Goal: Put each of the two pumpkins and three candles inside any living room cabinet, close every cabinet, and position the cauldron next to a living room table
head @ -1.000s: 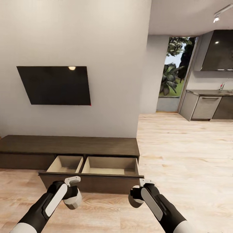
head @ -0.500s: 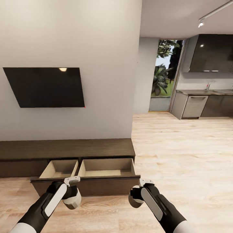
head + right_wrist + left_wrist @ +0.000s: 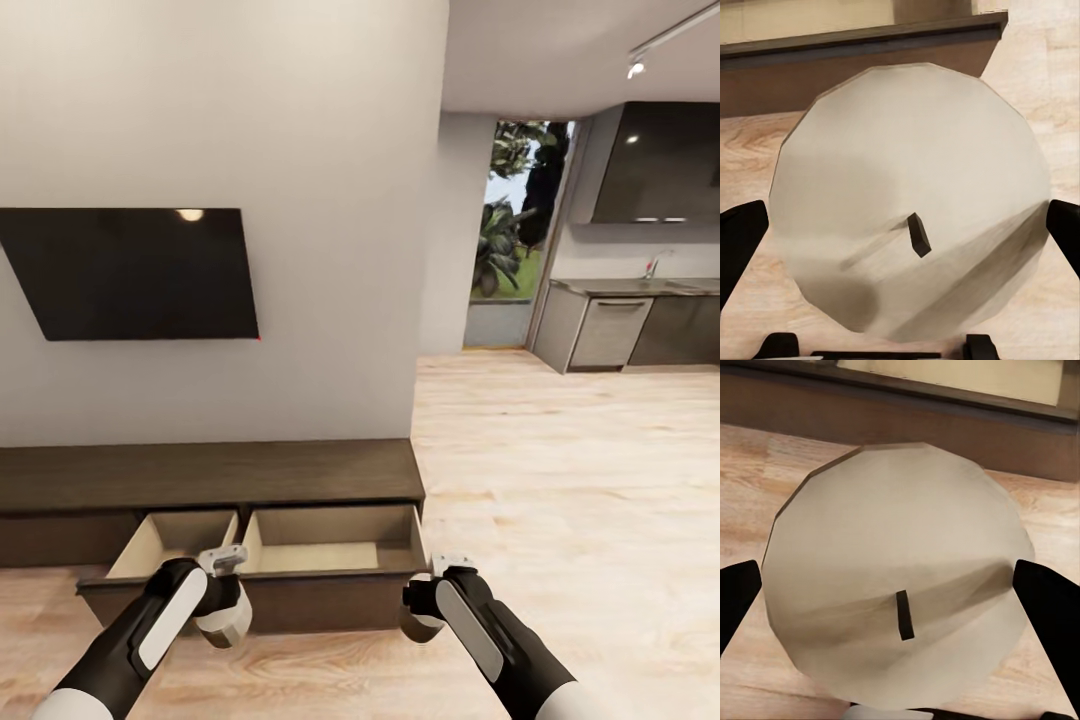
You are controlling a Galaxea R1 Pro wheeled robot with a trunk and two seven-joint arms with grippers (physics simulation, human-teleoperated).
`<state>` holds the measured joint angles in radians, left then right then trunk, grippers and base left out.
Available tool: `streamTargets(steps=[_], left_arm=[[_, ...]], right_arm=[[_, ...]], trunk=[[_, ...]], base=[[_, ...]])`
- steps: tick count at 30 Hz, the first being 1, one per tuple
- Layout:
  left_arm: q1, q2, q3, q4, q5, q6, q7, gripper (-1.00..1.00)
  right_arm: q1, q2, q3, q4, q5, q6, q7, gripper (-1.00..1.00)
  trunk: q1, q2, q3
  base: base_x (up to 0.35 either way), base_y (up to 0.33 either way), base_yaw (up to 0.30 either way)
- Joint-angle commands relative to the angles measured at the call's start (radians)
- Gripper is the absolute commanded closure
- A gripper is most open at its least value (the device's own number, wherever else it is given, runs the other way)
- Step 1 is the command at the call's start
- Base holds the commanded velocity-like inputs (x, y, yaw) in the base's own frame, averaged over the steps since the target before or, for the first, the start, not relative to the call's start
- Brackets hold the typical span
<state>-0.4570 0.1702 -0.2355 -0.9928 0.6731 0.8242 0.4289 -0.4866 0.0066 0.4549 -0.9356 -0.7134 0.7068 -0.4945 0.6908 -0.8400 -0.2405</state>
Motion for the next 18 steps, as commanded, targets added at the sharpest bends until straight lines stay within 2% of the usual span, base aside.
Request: streamTargets(steps=[1, 18], left_arm=[[-0.001, 0.001, -0.004, -0.001, 0.010, 0.001, 0.011, 1.00], [-0.001, 0.000, -0.004, 0.002, 0.010, 0.001, 0.010, 1.00]], right_arm=[[-0.001, 0.000, 0.002, -0.001, -0.010, 0.000, -0.010, 1.00], [-0.001, 0.000, 0.002, 0.000, -0.011, 0.000, -0.009, 1.00]], trunk=[[0.001, -0.001, -0.001], [0.001, -0.001, -0.001]], base=[[0.293, 0.002, 0.000], [0.293, 0.021, 0.000]])
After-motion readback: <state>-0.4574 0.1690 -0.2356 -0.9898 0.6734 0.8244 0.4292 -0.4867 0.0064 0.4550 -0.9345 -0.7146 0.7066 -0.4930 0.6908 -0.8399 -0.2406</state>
